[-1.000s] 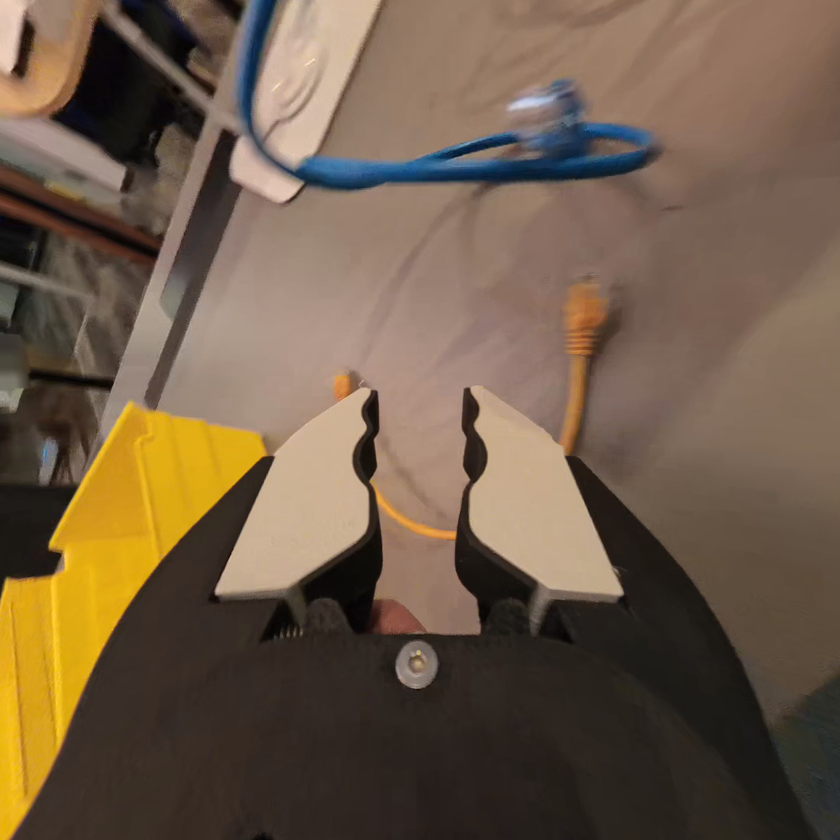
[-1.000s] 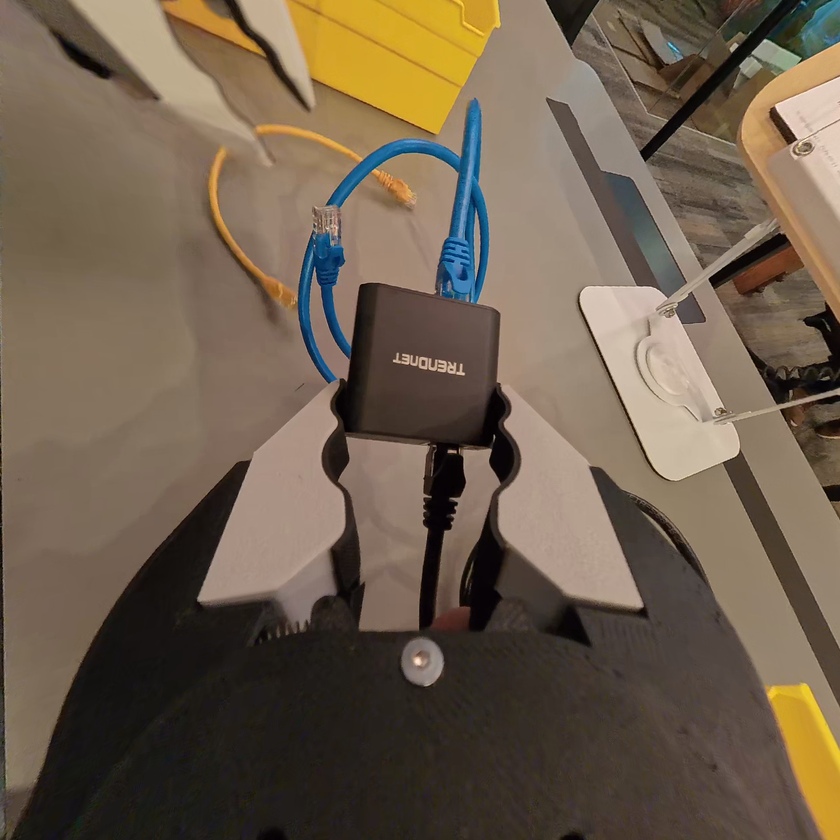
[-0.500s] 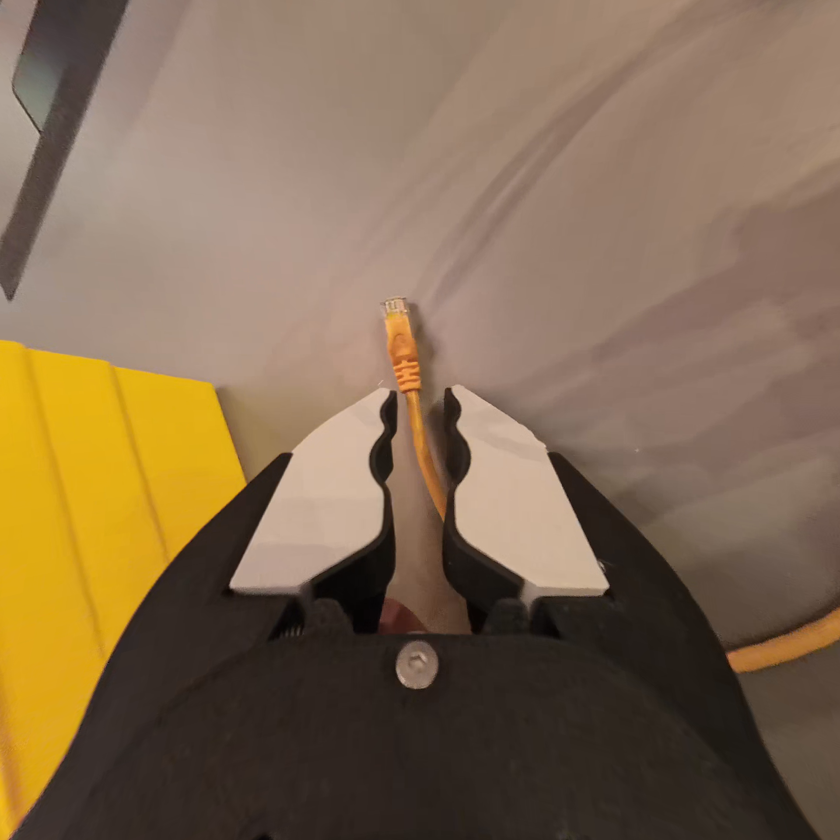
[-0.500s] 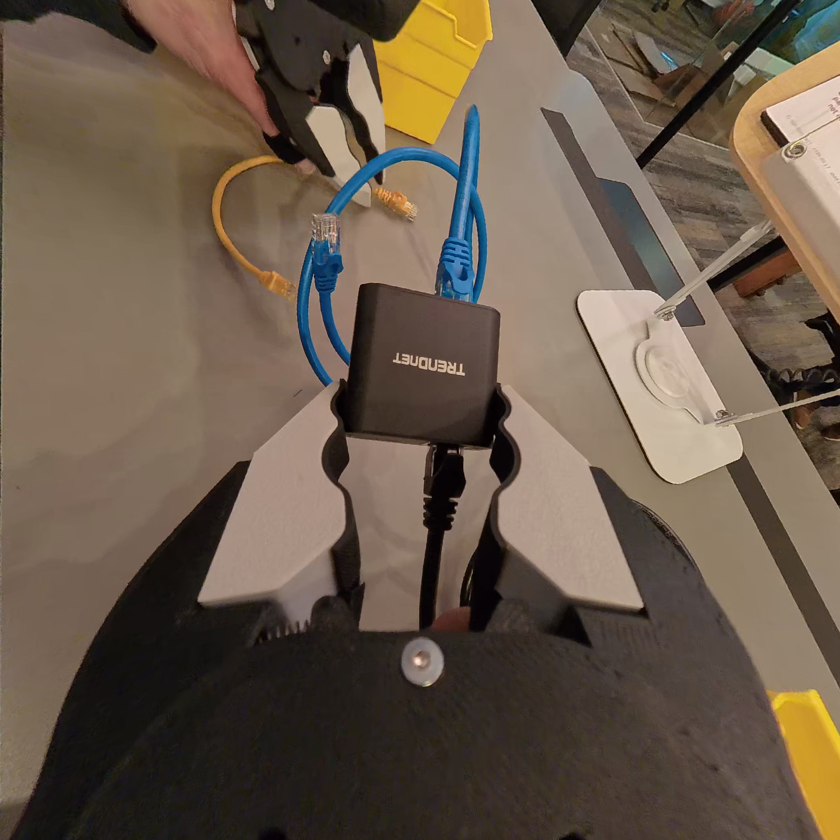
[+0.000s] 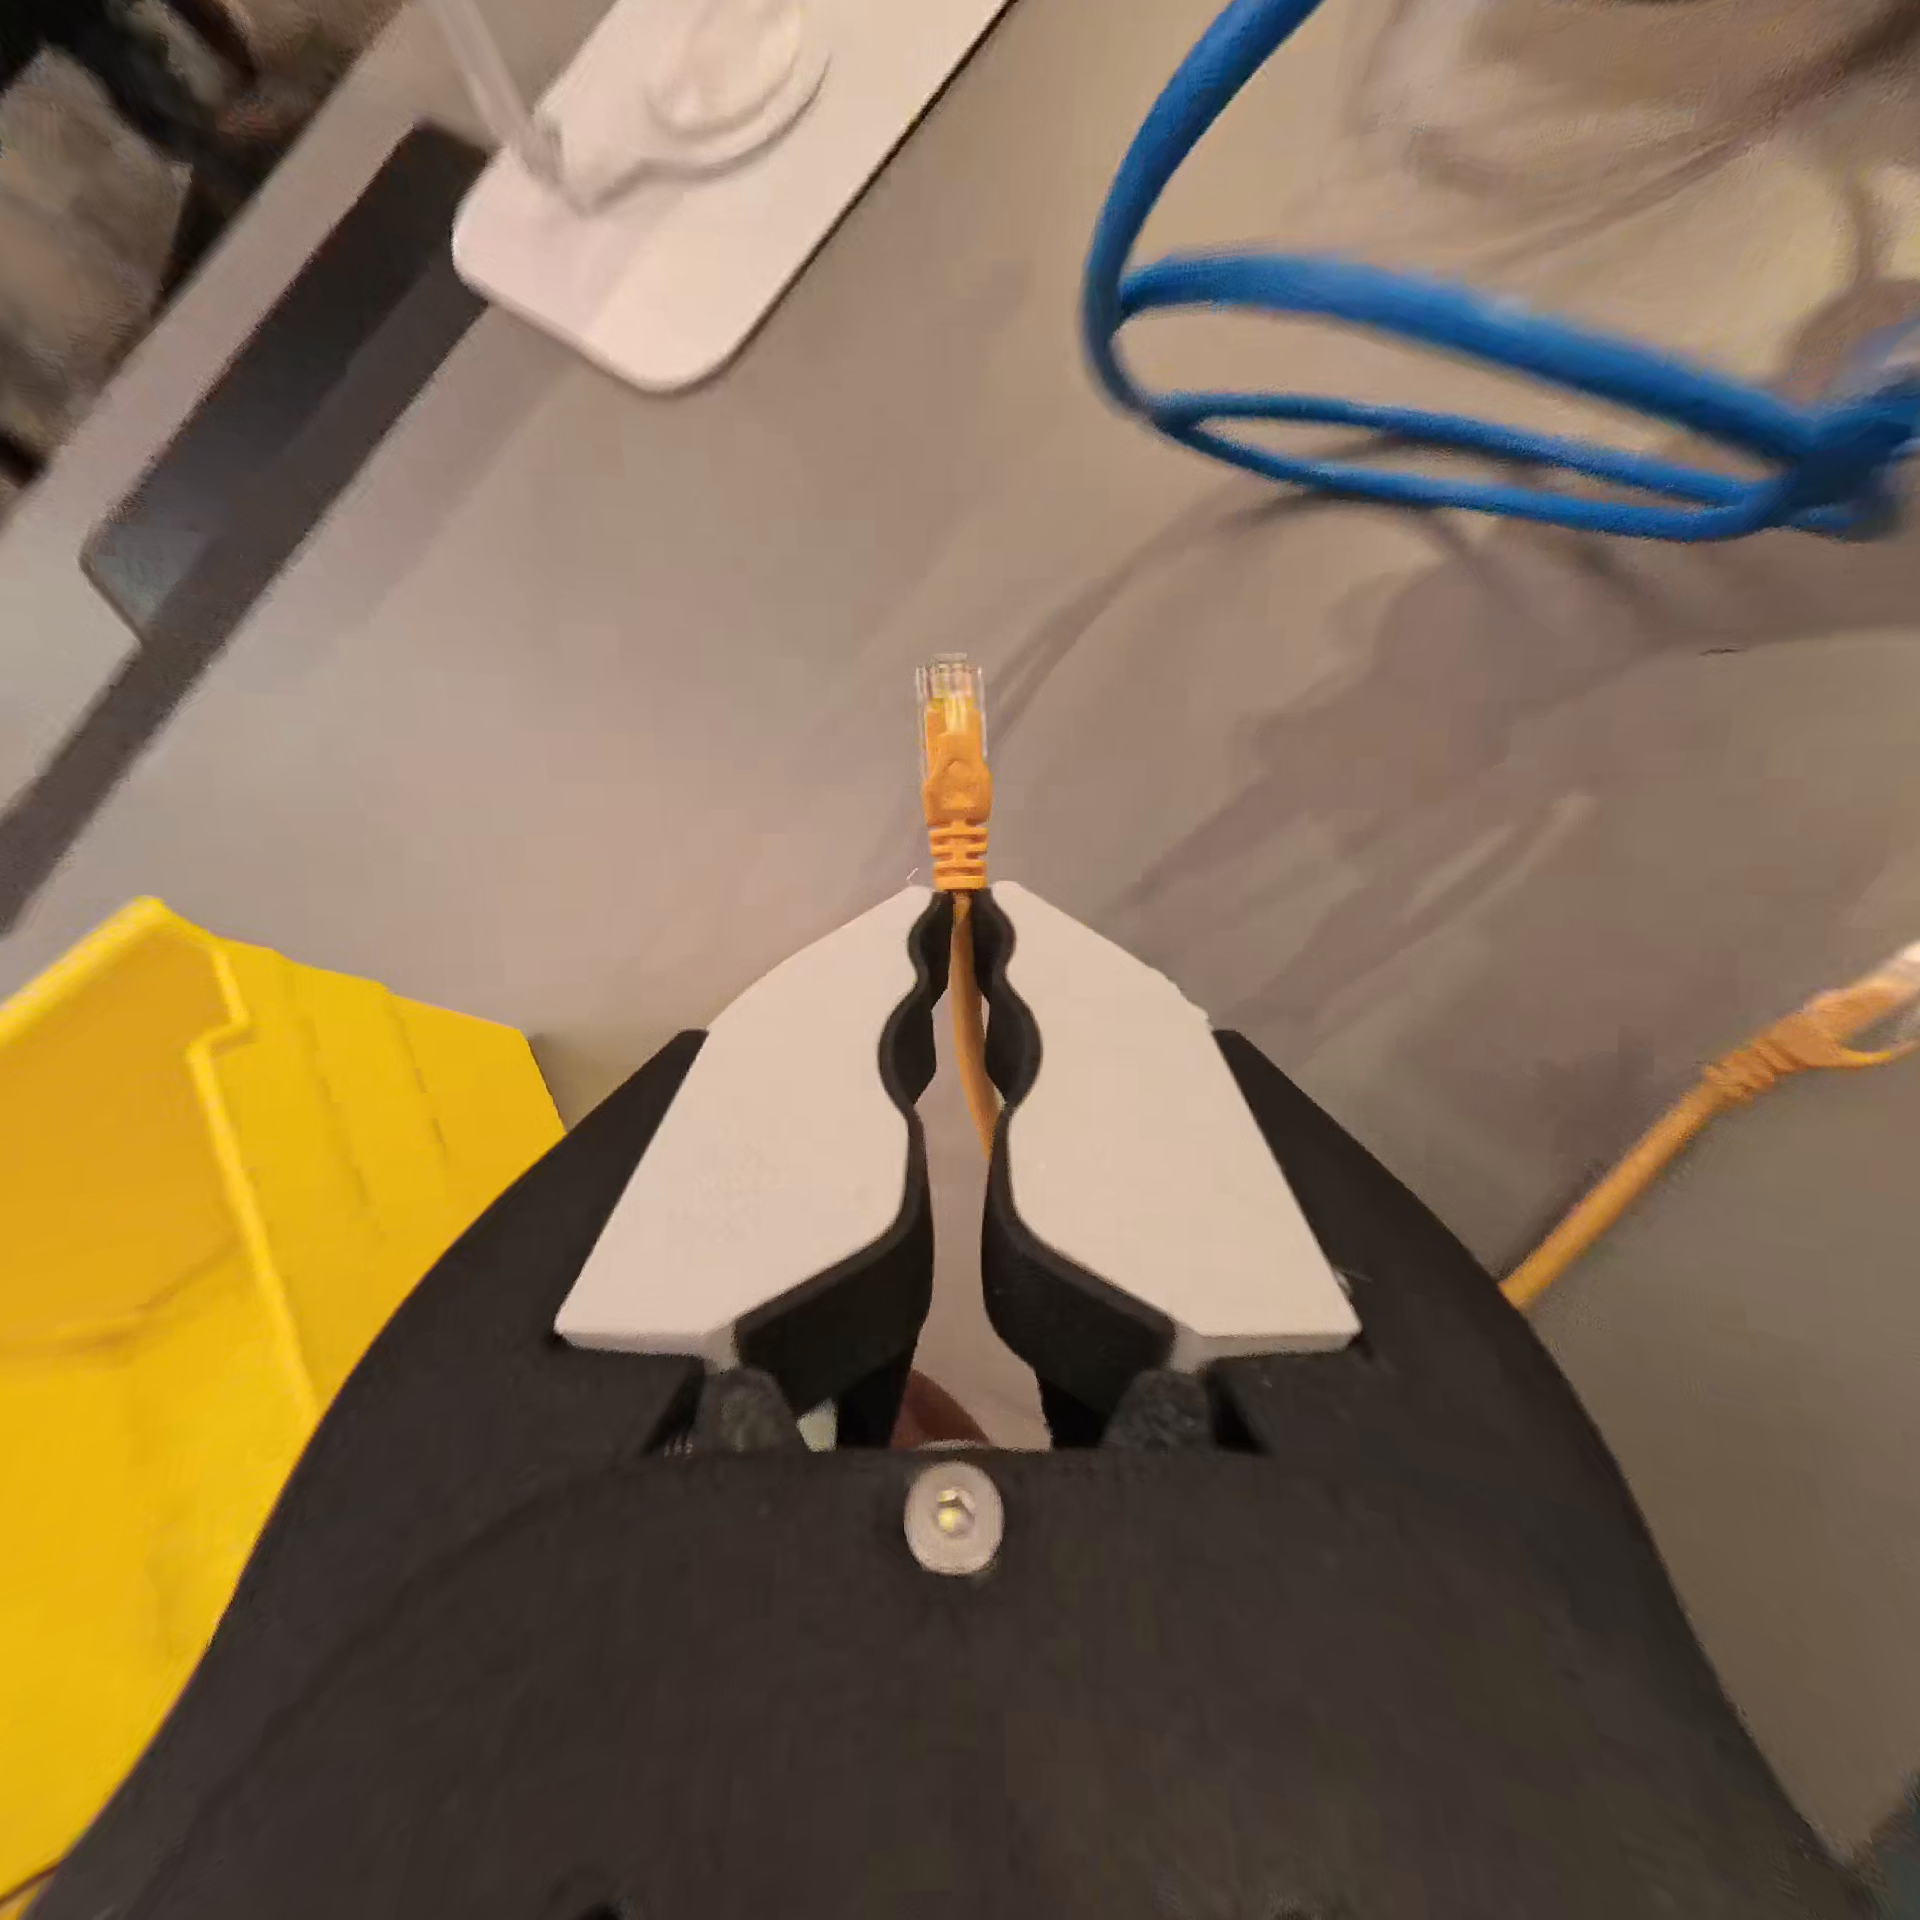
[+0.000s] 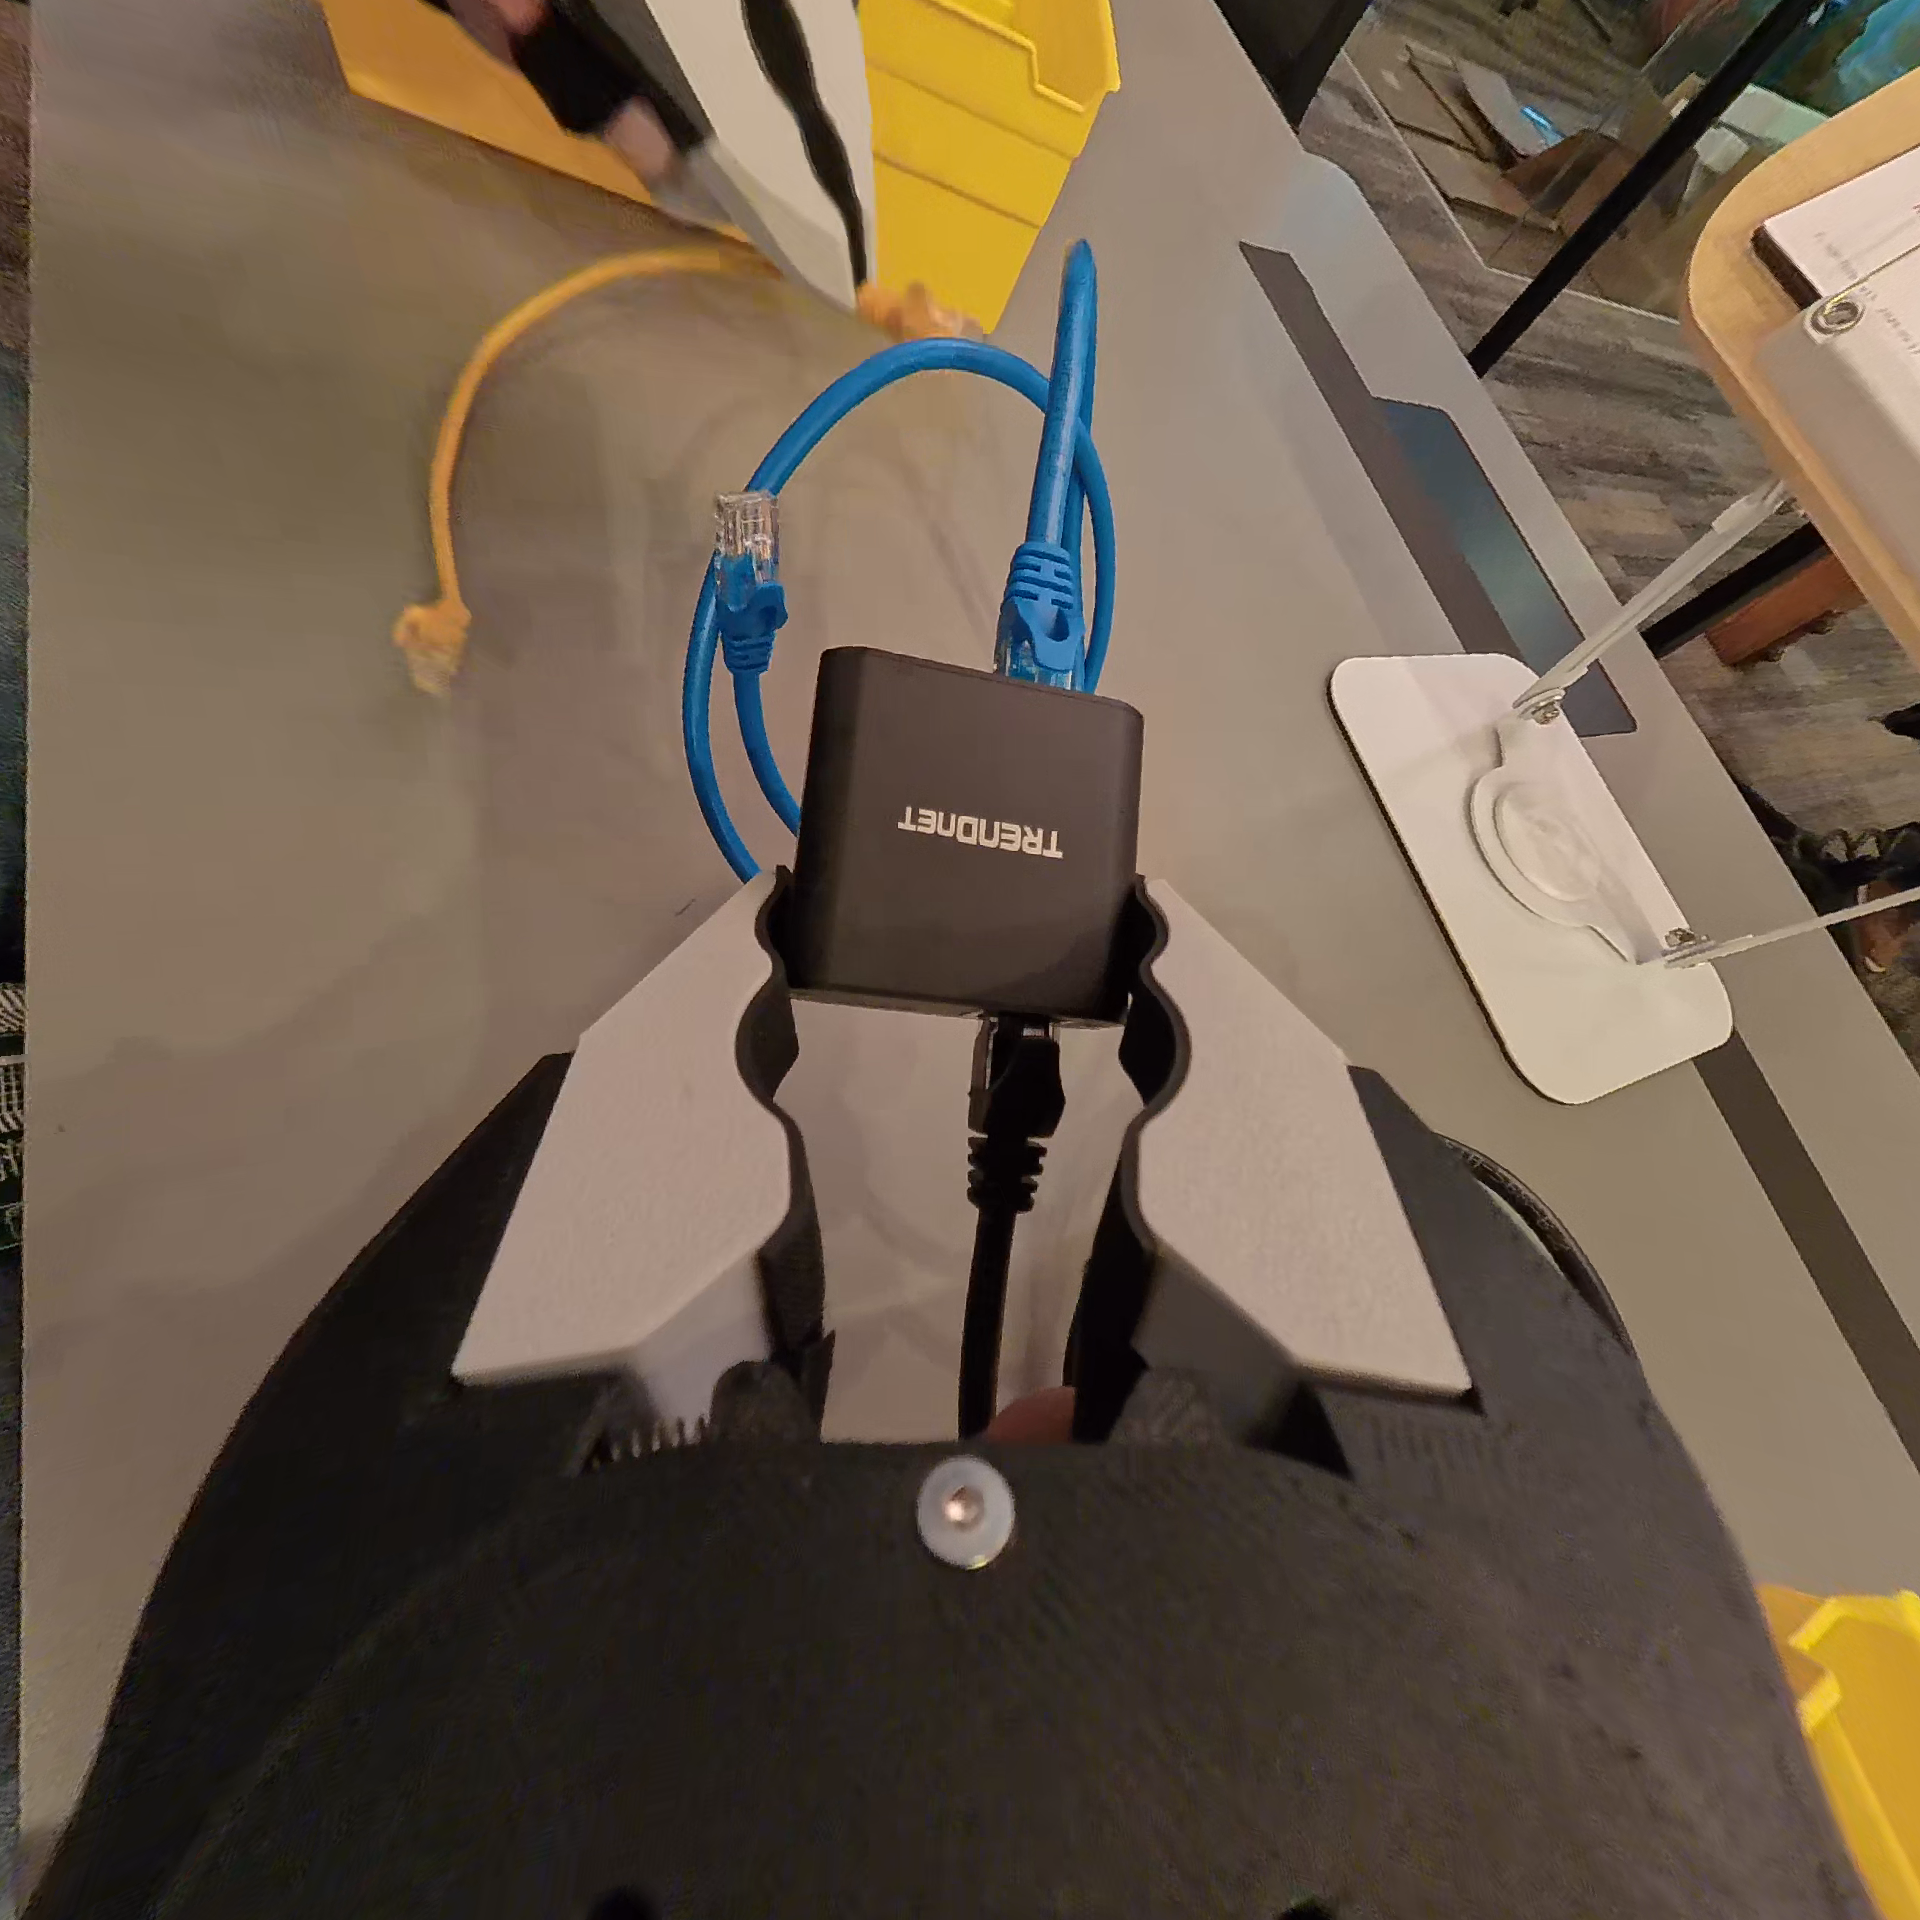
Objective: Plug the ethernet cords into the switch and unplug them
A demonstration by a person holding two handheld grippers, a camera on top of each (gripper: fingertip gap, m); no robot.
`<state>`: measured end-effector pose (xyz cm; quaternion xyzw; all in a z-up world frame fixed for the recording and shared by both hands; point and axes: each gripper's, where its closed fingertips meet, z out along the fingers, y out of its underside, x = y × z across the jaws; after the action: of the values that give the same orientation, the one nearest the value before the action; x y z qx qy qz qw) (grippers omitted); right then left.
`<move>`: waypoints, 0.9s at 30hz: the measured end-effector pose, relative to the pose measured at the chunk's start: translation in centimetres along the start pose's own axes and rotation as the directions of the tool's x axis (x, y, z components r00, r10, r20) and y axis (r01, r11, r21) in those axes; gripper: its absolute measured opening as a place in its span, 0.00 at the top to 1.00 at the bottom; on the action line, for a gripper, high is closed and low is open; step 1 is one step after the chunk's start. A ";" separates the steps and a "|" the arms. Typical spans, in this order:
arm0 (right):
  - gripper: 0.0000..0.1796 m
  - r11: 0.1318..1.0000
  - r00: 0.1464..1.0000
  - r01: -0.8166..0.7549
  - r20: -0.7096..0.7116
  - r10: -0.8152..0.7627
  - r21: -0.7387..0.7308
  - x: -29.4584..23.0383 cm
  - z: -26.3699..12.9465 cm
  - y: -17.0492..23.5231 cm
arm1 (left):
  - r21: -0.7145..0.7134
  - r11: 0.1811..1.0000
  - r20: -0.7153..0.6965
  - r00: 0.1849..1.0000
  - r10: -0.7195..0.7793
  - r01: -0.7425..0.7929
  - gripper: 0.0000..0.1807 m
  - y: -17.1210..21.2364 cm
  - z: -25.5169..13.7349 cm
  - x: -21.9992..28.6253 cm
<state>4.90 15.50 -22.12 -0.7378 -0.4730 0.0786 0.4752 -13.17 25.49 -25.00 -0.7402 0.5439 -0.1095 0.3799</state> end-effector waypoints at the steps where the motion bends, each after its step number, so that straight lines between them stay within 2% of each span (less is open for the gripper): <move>1: 0.66 1.000 1.000 -0.003 0.002 0.003 0.001 0.0 0.0 0.0 | 0.030 0.999 -0.012 1.000 0.020 -0.020 0.98 -0.8 -1.2 0.1; 6: 0.66 1.000 1.000 0.003 0.025 -0.003 -0.006 0.0 0.3 -0.2 | 0.125 0.971 -0.053 0.976 0.213 -0.205 0.98 -5.5 -7.2 1.9; 9: 0.66 1.000 0.999 0.025 0.039 -0.025 -0.010 0.0 0.9 -0.7 | 0.154 0.938 -0.112 0.938 0.329 -0.310 0.98 -8.0 -8.3 4.9; 12: 0.66 0.999 0.998 0.051 0.040 -0.050 -0.017 -0.1 1.5 -1.2 | 0.154 0.896 -0.185 0.879 0.440 -0.416 0.98 -9.1 -7.4 7.7; 18: 0.66 0.985 0.986 0.164 0.034 -0.163 -0.045 -0.7 2.3 -1.7 | 0.120 0.847 -0.316 0.788 0.528 -0.519 0.98 -9.4 -3.5 10.0; 27: 0.66 0.974 0.976 0.219 0.020 -0.218 -0.060 -0.7 2.7 -1.7 | 0.041 0.791 -0.353 0.732 0.583 -0.610 0.98 -8.7 -1.9 9.8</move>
<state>1.94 16.84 -22.42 -0.6950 -0.5568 0.0162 0.4546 -4.27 16.97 -20.23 -0.5090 0.8146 -0.0895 0.2634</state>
